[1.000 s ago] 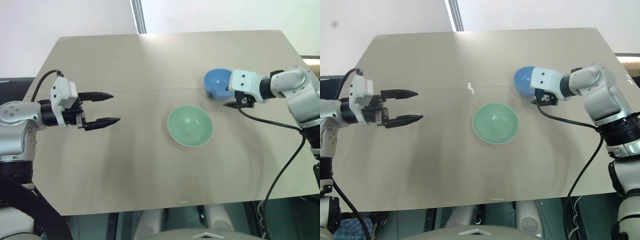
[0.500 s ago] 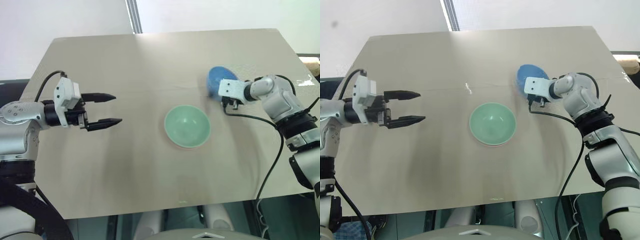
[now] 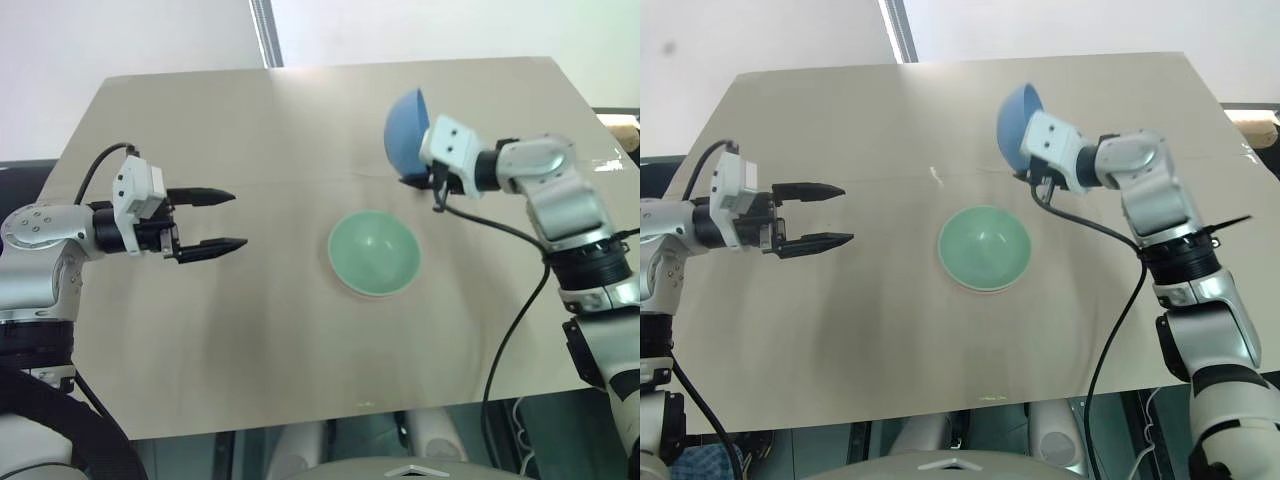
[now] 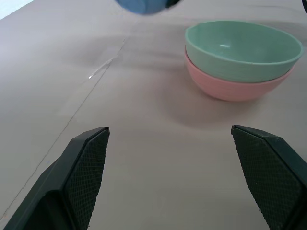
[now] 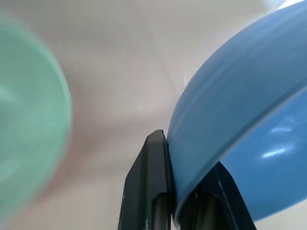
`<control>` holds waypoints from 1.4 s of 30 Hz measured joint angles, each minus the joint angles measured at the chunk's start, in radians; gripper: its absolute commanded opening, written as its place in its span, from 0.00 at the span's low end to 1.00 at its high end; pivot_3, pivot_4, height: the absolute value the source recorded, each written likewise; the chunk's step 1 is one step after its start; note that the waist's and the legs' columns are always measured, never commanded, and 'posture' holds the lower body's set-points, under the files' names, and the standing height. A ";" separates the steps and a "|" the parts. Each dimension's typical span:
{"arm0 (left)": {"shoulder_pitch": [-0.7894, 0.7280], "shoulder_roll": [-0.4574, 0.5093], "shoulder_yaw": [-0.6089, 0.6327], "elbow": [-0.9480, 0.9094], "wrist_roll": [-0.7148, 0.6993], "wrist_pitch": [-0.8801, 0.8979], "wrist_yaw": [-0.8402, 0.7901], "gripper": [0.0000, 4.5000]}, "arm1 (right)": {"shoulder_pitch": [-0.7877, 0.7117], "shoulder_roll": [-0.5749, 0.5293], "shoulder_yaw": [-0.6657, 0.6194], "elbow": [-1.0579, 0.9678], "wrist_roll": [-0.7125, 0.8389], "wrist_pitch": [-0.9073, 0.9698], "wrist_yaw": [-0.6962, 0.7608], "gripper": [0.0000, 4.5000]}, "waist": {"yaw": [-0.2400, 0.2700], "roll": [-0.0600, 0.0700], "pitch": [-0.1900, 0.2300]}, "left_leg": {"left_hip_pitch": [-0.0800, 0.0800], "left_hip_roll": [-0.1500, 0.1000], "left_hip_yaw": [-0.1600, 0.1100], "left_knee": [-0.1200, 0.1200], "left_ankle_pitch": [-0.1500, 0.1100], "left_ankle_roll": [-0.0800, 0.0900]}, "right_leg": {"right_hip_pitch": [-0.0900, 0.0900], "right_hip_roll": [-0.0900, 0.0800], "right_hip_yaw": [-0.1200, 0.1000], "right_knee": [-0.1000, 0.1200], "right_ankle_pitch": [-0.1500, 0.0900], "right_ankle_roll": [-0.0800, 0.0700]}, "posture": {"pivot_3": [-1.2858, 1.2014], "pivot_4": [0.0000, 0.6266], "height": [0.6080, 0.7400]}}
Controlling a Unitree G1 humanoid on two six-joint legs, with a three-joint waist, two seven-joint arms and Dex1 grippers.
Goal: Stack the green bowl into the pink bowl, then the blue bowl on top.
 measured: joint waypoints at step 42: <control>-0.024 -0.008 -0.036 0.023 0.023 -0.003 -0.021 0.96 | 0.252 -0.330 -0.181 -0.585 0.337 0.411 0.077 0.79 | 0.053 -0.001 -0.001 | 0.000 -0.002 0.000 0.011 0.000 0.000 | 0.001 0.000 0.000 0.012 0.000 0.000 | 0.52 0.24 1.00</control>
